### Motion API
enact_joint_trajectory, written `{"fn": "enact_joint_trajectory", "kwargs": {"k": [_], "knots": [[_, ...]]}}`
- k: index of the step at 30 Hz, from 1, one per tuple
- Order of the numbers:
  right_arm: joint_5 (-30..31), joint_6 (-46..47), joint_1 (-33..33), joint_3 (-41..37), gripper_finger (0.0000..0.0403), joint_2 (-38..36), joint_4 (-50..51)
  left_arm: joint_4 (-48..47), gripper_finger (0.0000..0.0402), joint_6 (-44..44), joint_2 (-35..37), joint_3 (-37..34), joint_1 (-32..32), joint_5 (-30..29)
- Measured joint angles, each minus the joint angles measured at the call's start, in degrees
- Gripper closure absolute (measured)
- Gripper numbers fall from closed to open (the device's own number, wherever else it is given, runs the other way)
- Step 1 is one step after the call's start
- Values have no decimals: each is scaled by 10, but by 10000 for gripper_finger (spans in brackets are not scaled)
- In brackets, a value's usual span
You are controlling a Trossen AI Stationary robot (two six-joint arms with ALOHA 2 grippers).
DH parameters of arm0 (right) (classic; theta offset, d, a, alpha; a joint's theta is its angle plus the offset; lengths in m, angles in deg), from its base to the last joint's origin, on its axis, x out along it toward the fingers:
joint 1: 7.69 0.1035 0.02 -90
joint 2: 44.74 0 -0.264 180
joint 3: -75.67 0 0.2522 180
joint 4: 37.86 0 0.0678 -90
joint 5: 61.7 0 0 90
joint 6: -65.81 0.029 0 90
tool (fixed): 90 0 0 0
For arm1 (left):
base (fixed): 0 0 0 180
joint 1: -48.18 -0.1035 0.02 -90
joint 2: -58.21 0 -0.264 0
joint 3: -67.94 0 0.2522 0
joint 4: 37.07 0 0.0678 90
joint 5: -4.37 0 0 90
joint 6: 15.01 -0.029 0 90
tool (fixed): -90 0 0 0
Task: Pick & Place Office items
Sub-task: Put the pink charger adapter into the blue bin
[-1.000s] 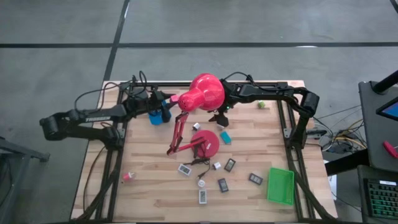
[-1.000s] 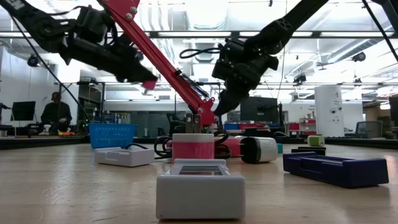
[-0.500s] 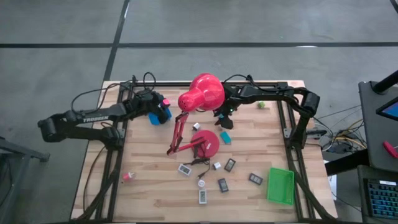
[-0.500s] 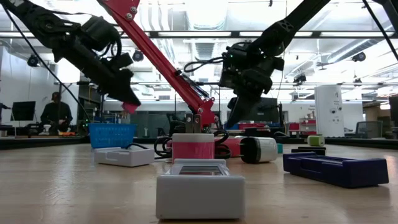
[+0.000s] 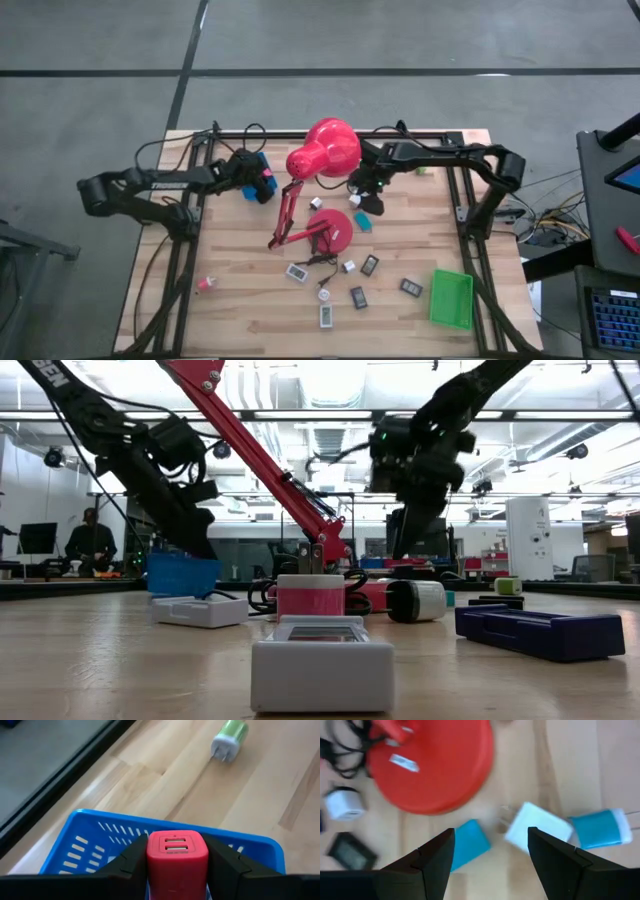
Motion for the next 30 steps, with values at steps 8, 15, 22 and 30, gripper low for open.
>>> {"fn": "enact_joint_trajectory", "kwargs": {"k": [8, 15, 22, 30], "knots": [[19, 133, 57, -84, 161, -111, -60, 9, 256, -5, -6, 1, -2, 1], [89, 224, 110, -132, 161, -175, -57, 3, 256, -9, -6, 6, -3, 2], [114, 283, 181, -160, 161, -199, -55, 2, 256, -7, -6, 7, -4, -1], [126, 329, 258, -162, 161, -188, -55, 5, 230, -1, -6, 7, -4, -31]]}}
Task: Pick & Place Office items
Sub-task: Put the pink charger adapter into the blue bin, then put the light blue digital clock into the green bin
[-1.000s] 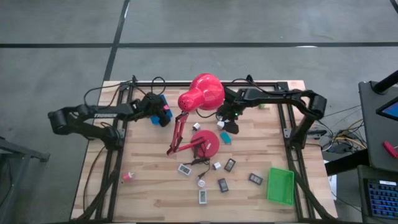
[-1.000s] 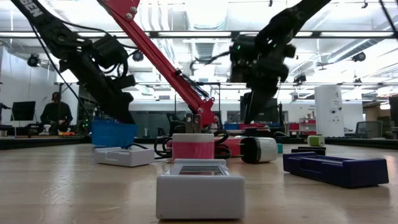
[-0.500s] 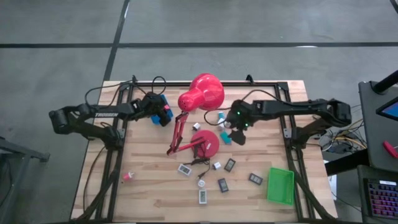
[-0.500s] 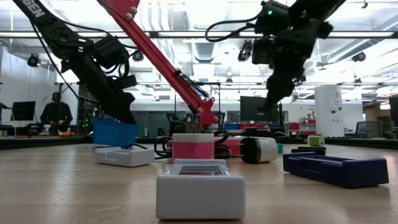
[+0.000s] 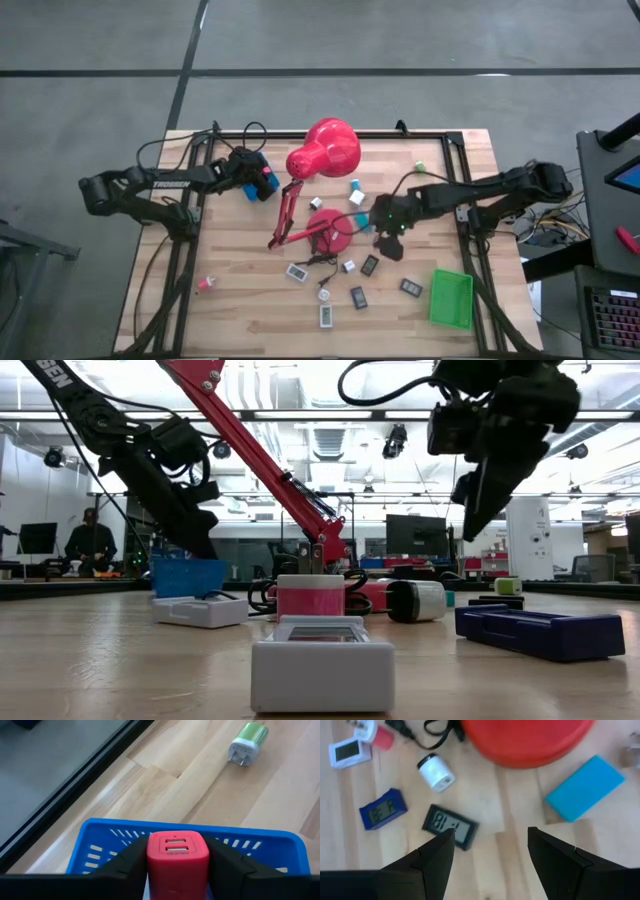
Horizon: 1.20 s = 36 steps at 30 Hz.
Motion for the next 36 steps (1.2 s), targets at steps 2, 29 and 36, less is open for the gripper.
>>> {"fn": "enact_joint_trajectory", "kwargs": {"k": [2, 29, 36], "knots": [[0, 17, 15, 0, 161, 1, 0, 4, 205, 1, 0, 0, 0, 0], [153, 90, 44, -9, 161, 3, 13, 20, 191, -28, 206, -6, 5, 58], [153, 49, -21, -28, 145, 25, -69, 20, 190, -28, 279, -23, 7, 100]]}}
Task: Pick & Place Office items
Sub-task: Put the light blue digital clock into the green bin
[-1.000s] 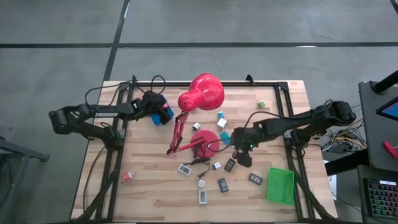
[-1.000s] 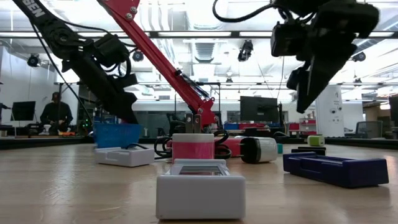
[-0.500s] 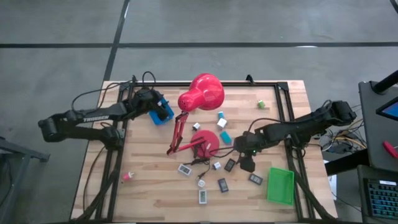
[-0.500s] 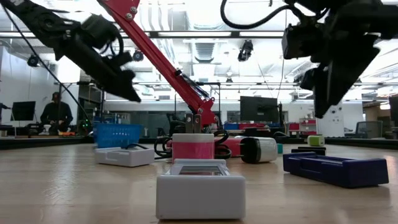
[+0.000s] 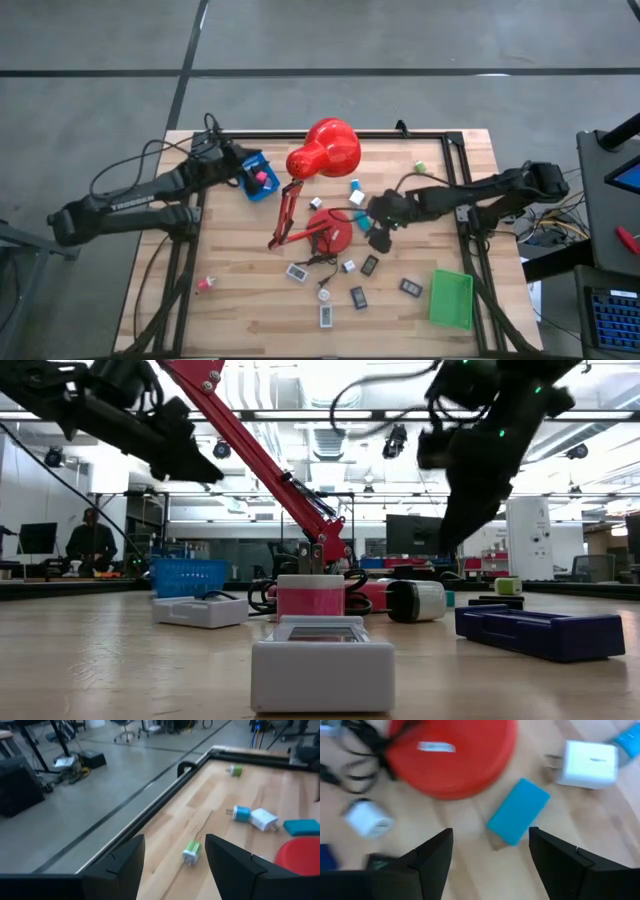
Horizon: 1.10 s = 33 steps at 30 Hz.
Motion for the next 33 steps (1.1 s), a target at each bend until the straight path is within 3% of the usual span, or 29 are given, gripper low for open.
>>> {"fn": "enact_joint_trajectory", "kwargs": {"k": [9, 22, 33], "knots": [[-12, -4, -33, 4, 137, 65, -15, -2, 191, 3, 67, -25, 3, 21], [-26, 17, -48, 33, 59, 134, -22, 0, 192, 1, 91, -31, 2, 40], [-22, 14, -59, 71, 92, 190, -29, 0, 192, -1, 91, -31, 2, 43]]}}
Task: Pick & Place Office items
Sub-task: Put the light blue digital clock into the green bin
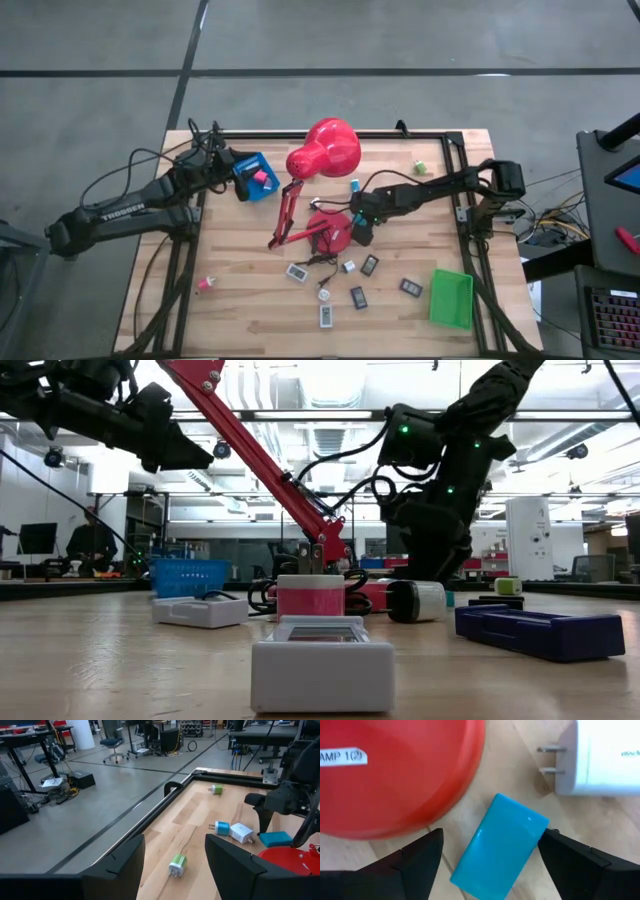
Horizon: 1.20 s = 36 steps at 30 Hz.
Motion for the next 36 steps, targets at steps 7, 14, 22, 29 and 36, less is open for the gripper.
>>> {"fn": "enact_joint_trajectory", "kwargs": {"k": [7, 14, 22, 29, 36], "knots": [[6, -3, 4, 7, 149, 18, 2, 0, 192, 0, 0, 0, 0, 0], [2, -13, 7, 7, 254, 10, 30, 0, 192, 0, 0, -1, 0, 0], [8, -25, 34, 5, 257, 2, 40, 0, 192, 0, 0, -1, 0, 0], [44, -12, 66, -4, 257, -15, 50, 0, 192, -1, 0, -1, 1, 0], [55, 25, 83, -40, 257, -46, 49, 9, 192, -2, 2, -12, 1, 0]]}}
